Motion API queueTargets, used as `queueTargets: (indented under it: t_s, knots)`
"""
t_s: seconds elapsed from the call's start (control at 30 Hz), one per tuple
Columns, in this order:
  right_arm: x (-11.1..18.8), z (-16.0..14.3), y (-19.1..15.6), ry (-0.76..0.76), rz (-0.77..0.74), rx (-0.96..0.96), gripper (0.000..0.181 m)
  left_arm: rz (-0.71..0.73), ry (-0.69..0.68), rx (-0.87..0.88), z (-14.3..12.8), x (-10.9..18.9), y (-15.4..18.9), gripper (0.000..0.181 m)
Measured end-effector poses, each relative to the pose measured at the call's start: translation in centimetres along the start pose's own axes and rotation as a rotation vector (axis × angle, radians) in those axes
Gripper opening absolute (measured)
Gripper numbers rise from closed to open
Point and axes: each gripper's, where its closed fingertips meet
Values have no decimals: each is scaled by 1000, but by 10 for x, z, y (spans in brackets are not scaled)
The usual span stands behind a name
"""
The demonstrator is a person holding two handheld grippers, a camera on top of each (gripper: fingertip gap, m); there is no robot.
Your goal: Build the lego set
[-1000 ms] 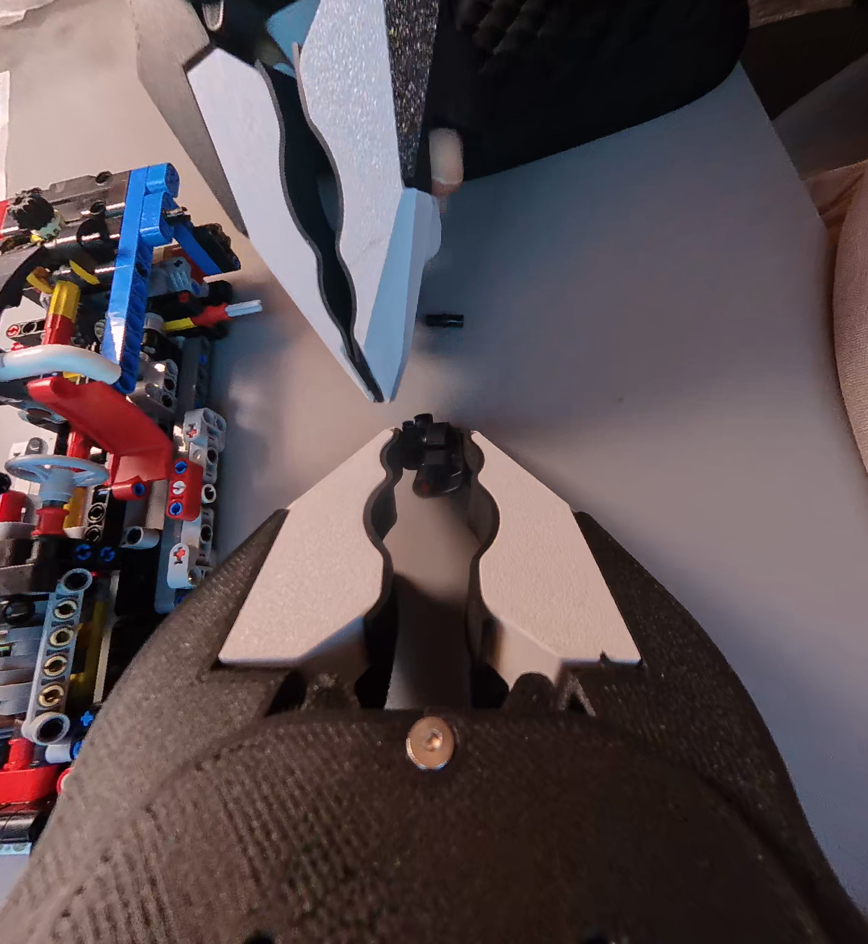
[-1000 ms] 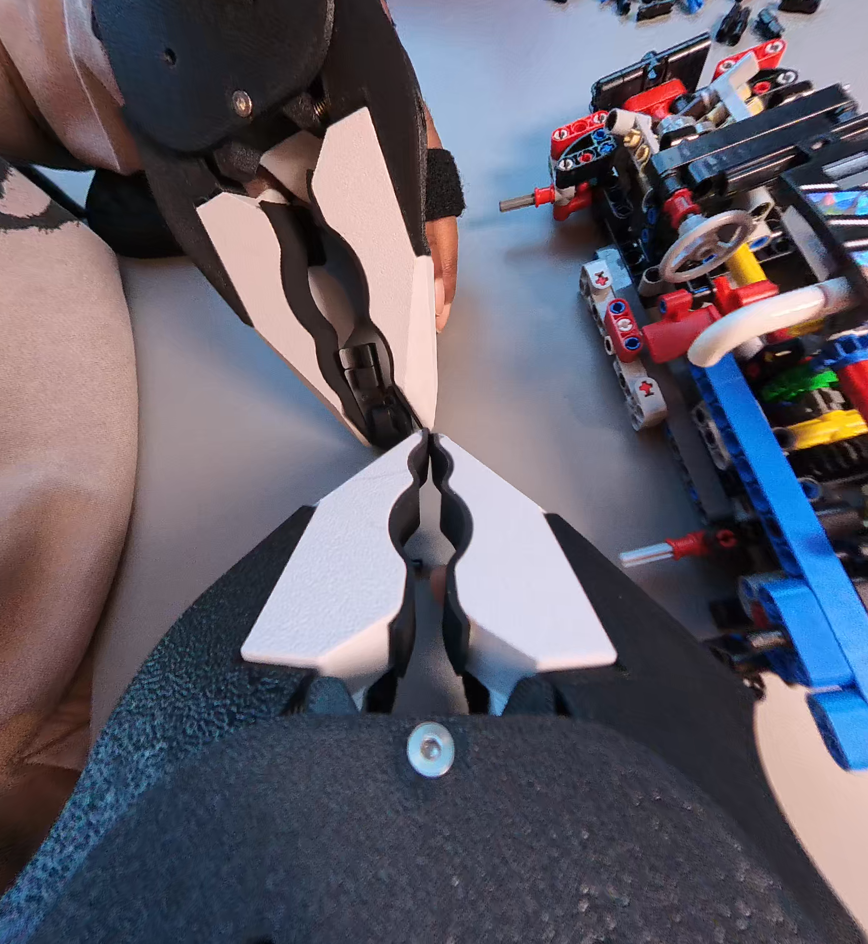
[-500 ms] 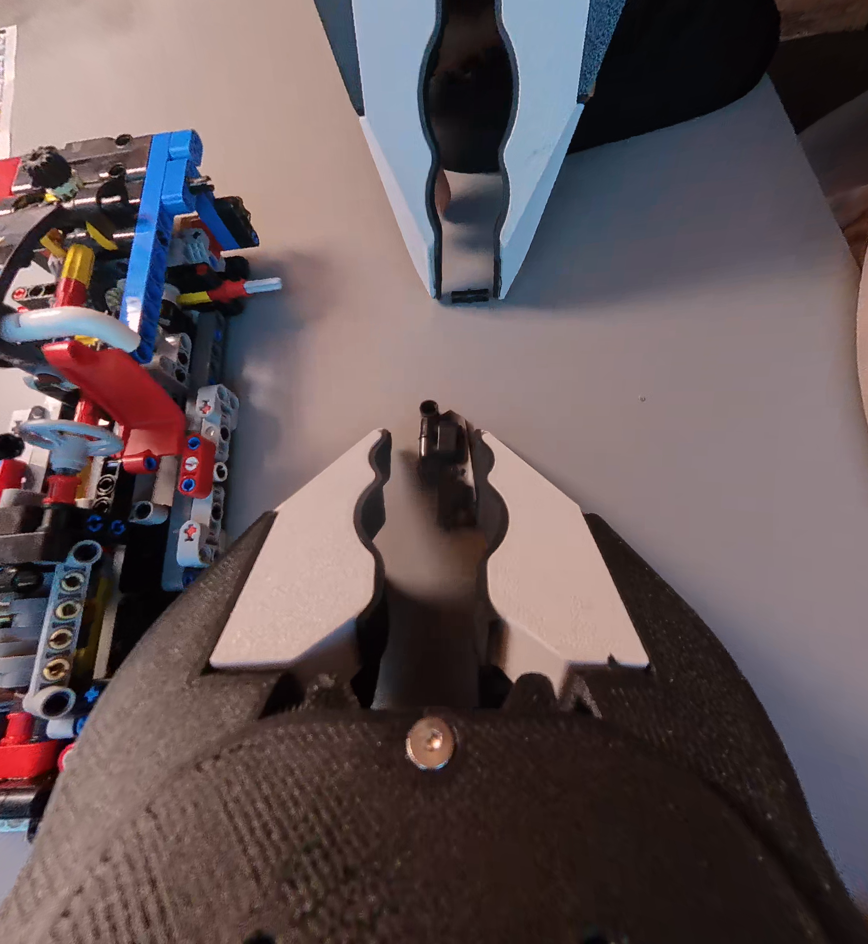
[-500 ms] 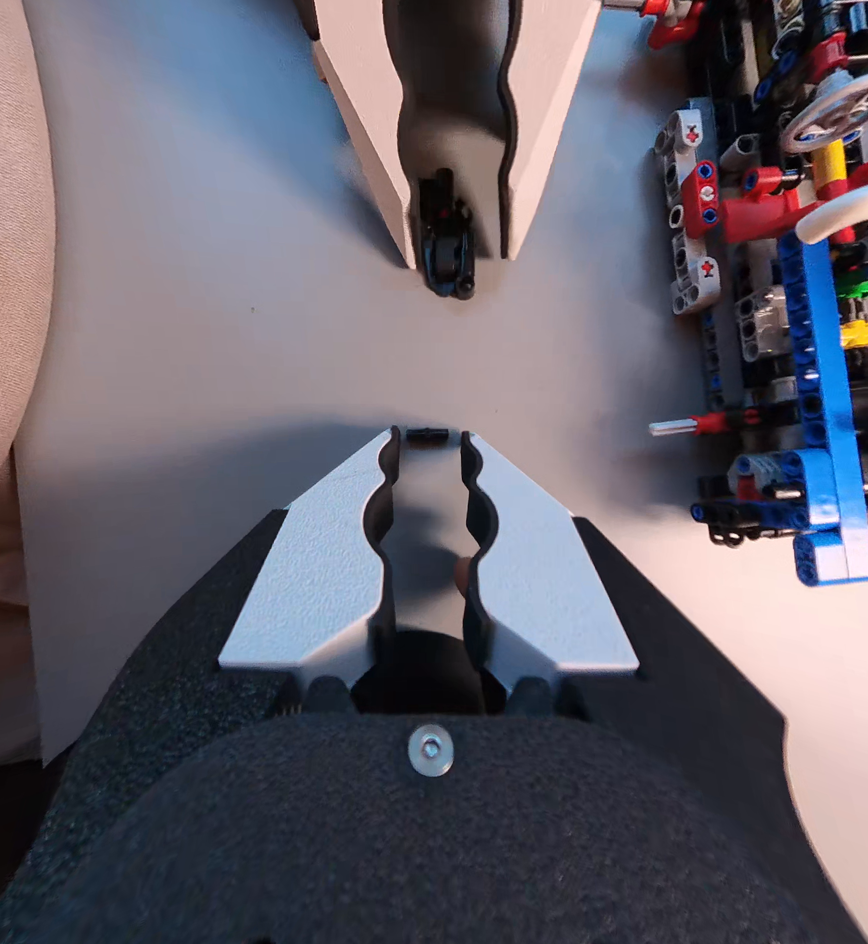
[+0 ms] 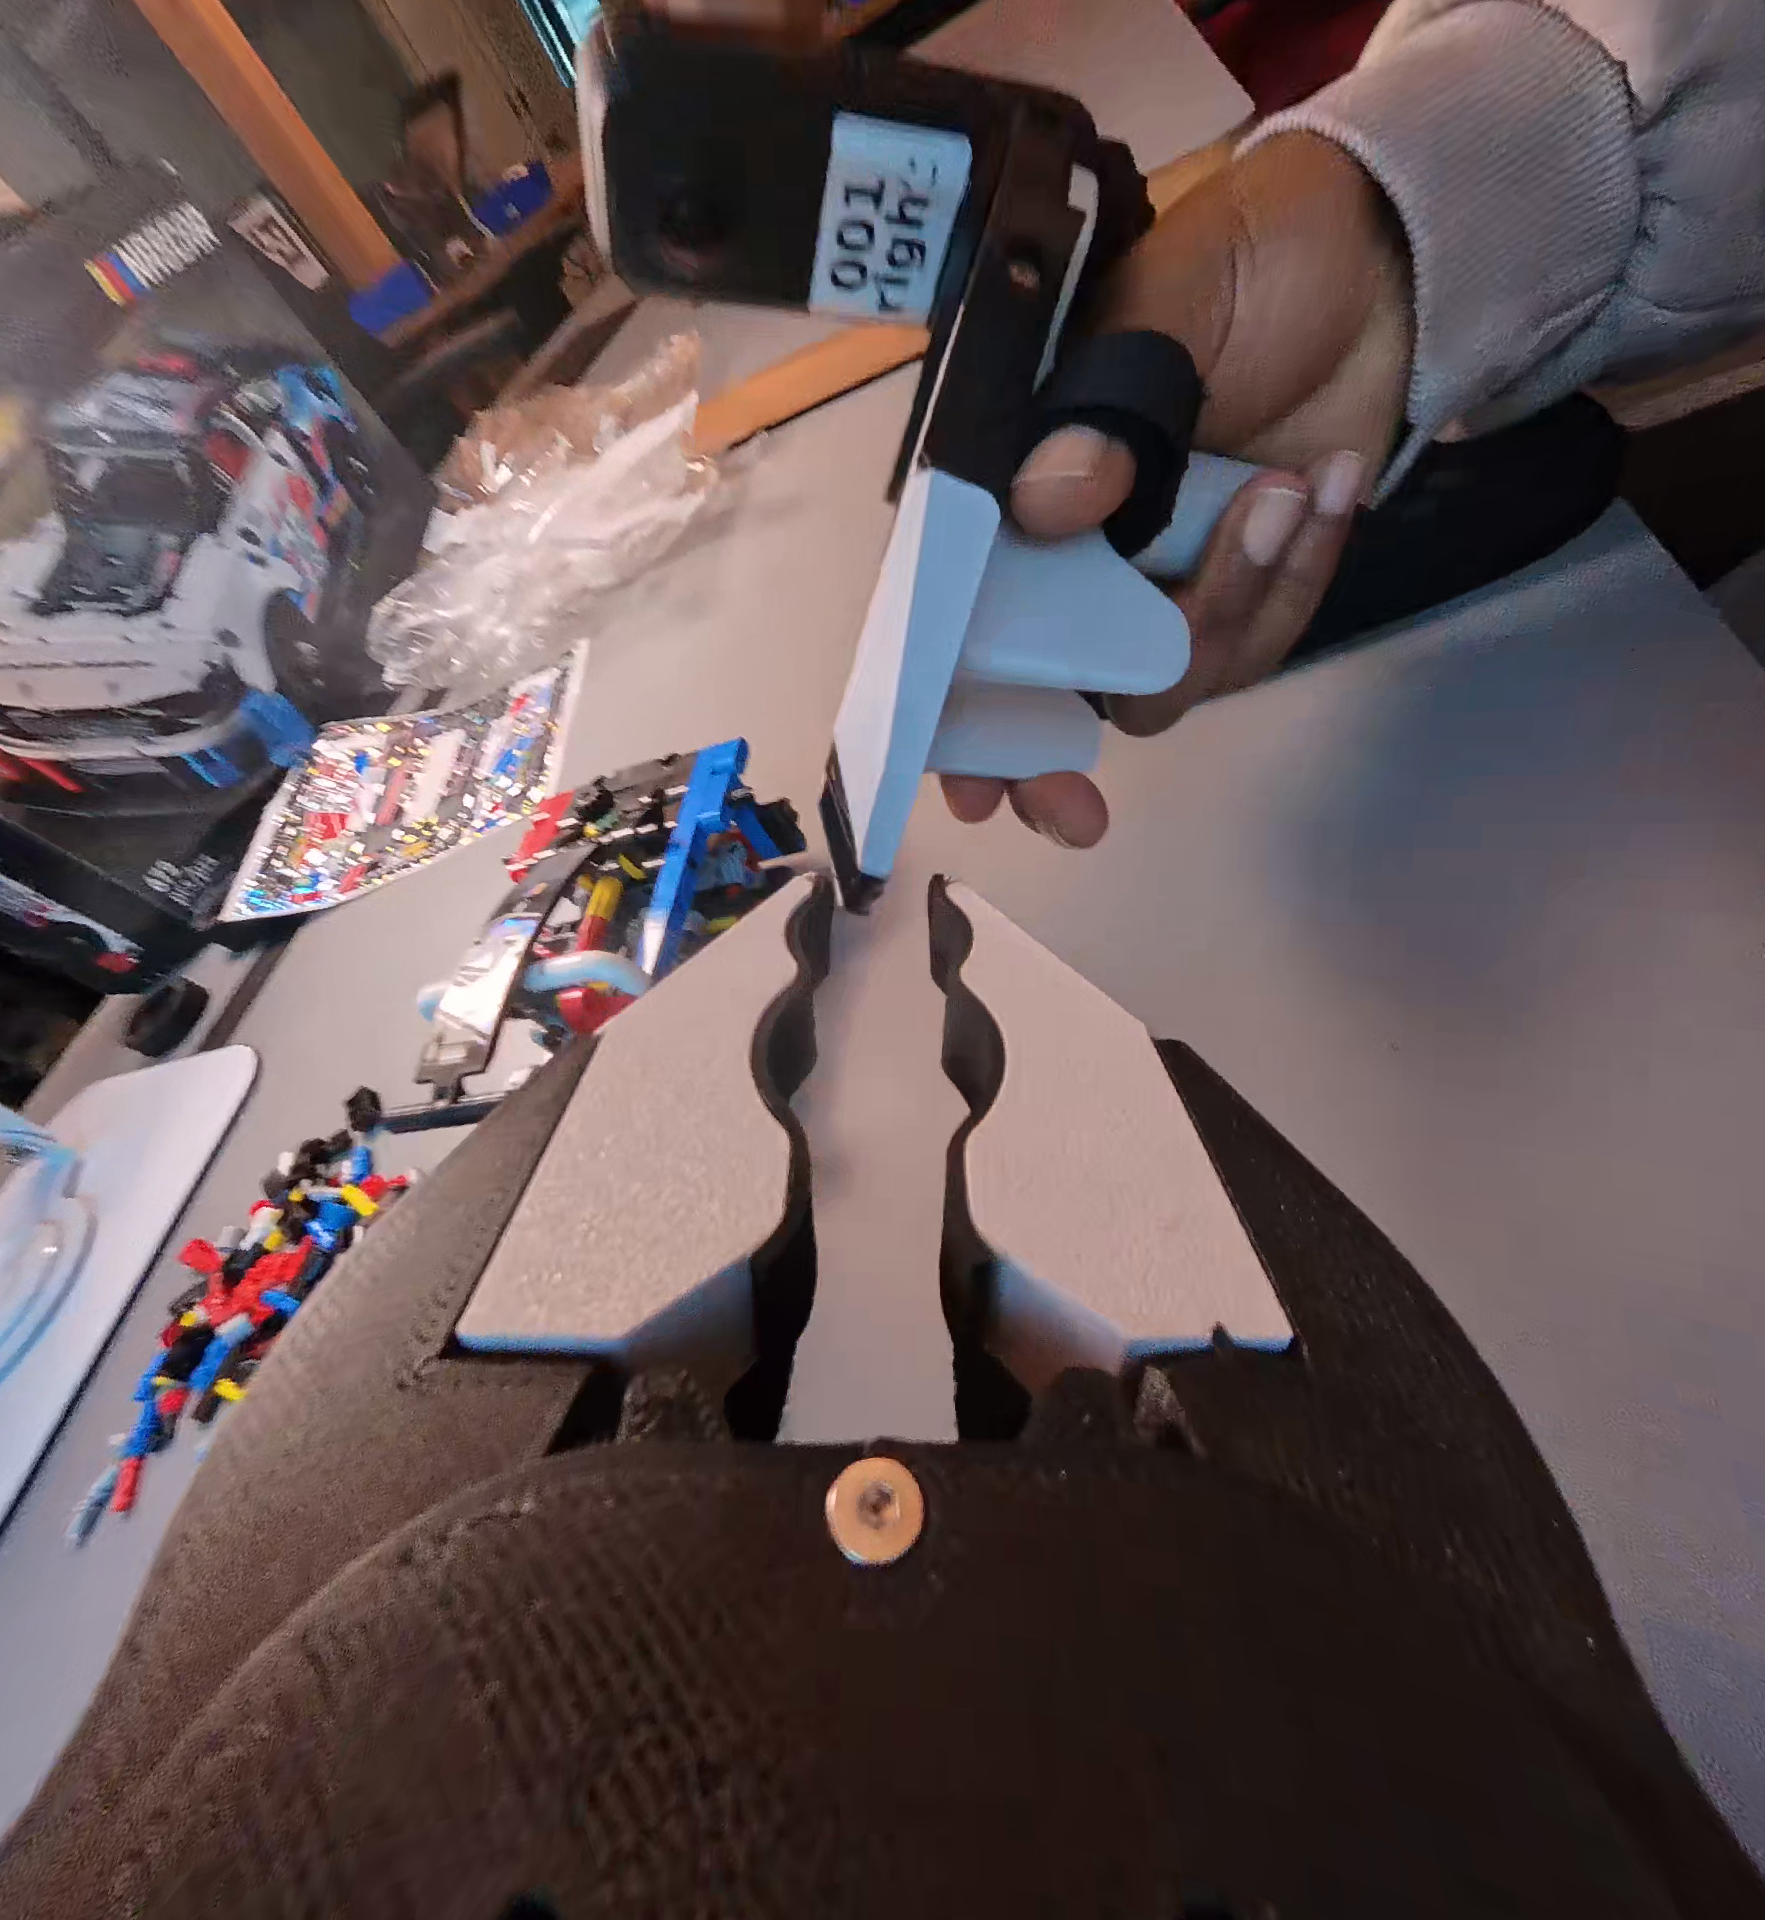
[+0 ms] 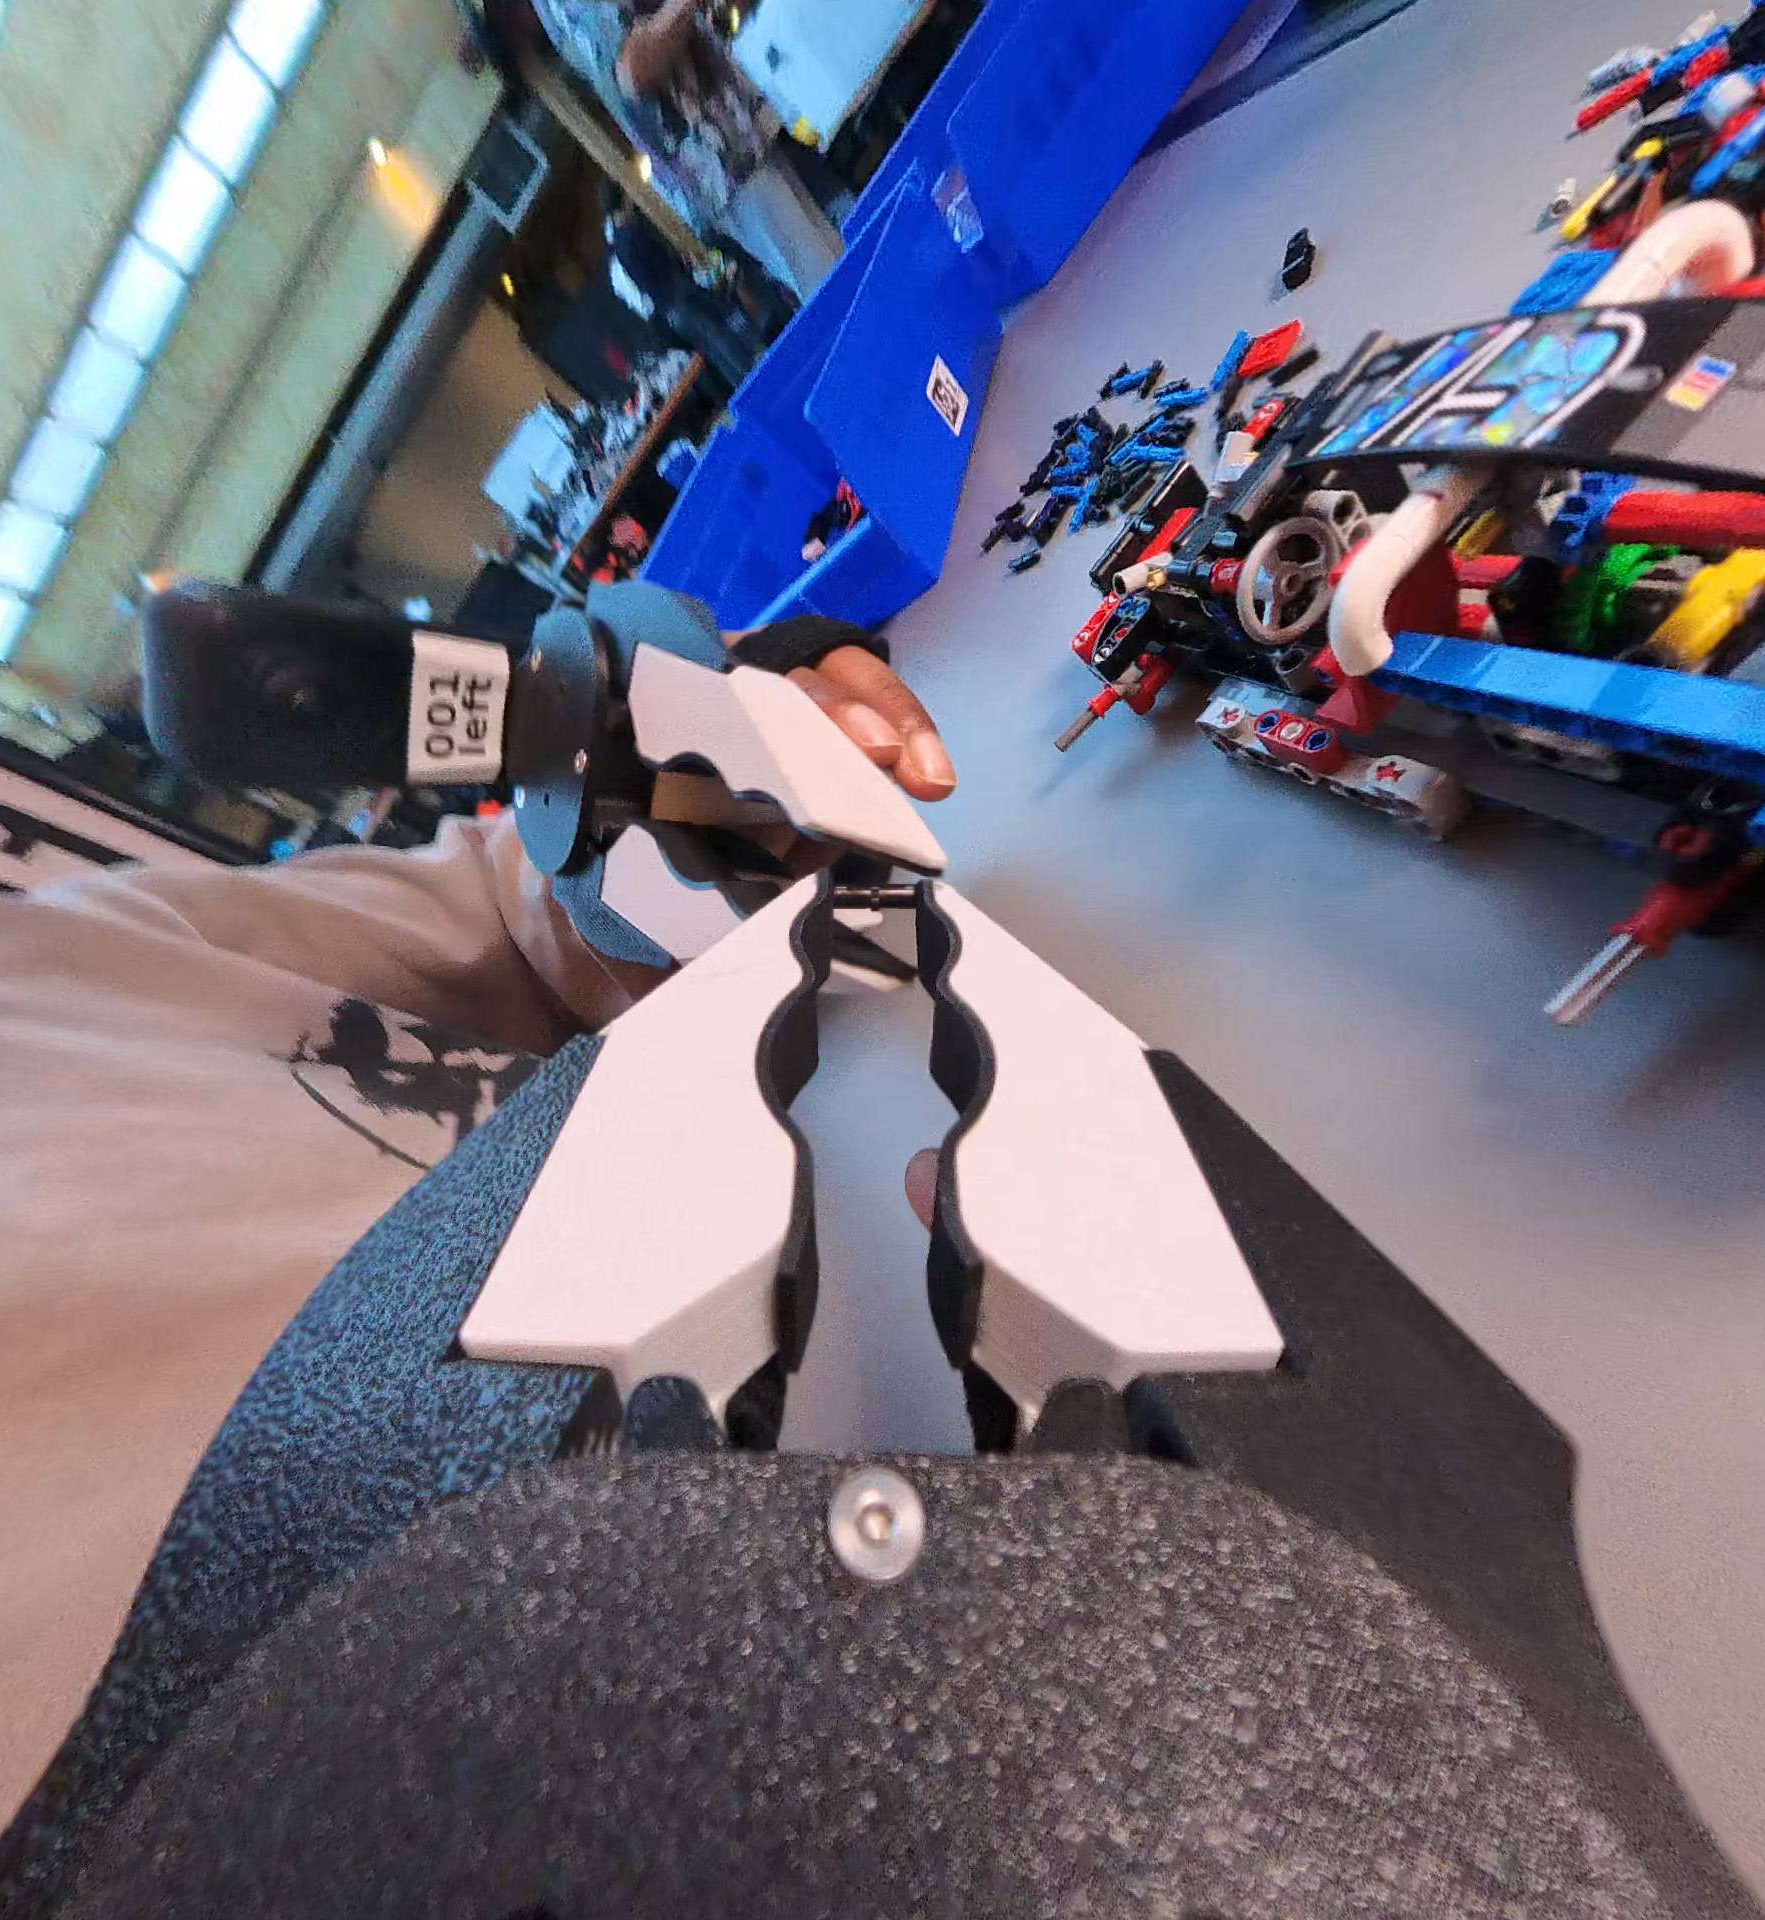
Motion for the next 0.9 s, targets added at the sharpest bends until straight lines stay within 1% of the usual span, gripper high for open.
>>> queueTargets:
  t_s: [0.03, 0.13, 0.2, 0.23, 0.3, 0.37, 0.4, 0.5, 0.63, 0.7, 0.77, 0.9]
  knots:
    - [-2, 0, 1, 16, 5, -37, 13, 26, 22, -19, 4, 2, -4, 10]
    - [-4, 1, 3, 39, 15, -92, 13, 52, 28, -62, 5, 5, -6, 4]
    - [-4, 1, 3, 41, 20, -97, 13, 57, 29, -80, 5, 5, -7, 3]
    - [-4, 4, -1, 56, 48, -90, 13, 55, 54, -65, 9, 7, -8, 3]
    - [-2, 11, -18, 104, 159, -68, 16, 5, 165, 31, 27, 14, -8, 2]
    - [-1, 15, -42, 149, 308, -44, 23, -105, 334, 163, 51, 28, -3, 2]
    - [0, 17, -52, 181, 376, -50, 25, -136, 396, 217, 59, 34, -3, 2]
    - [8, 28, -70, 273, 554, -142, 29, -200, 563, 336, 76, 54, -11, 1]
    - [2, 22, -74, 272, 571, -157, 29, -226, 603, 346, 79, 59, -11, 1]
    - [2, 24, -79, 278, 612, -193, 21, -218, 585, 315, 76, 56, -9, 2]
    - [-3, 21, -79, 249, 596, -194, 13, -211, 577, 285, 75, 55, -7, 1]
    - [-4, 20, -78, 248, 596, -231, 6, -184, 562, 214, 73, 53, -5, 2]
Point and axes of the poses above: each gripper's, where its closed fingertips meet, x back along the fingers, z out of its top, y = z × x across the jaws, and after that the axes turned 5 degrees about z, right-handed
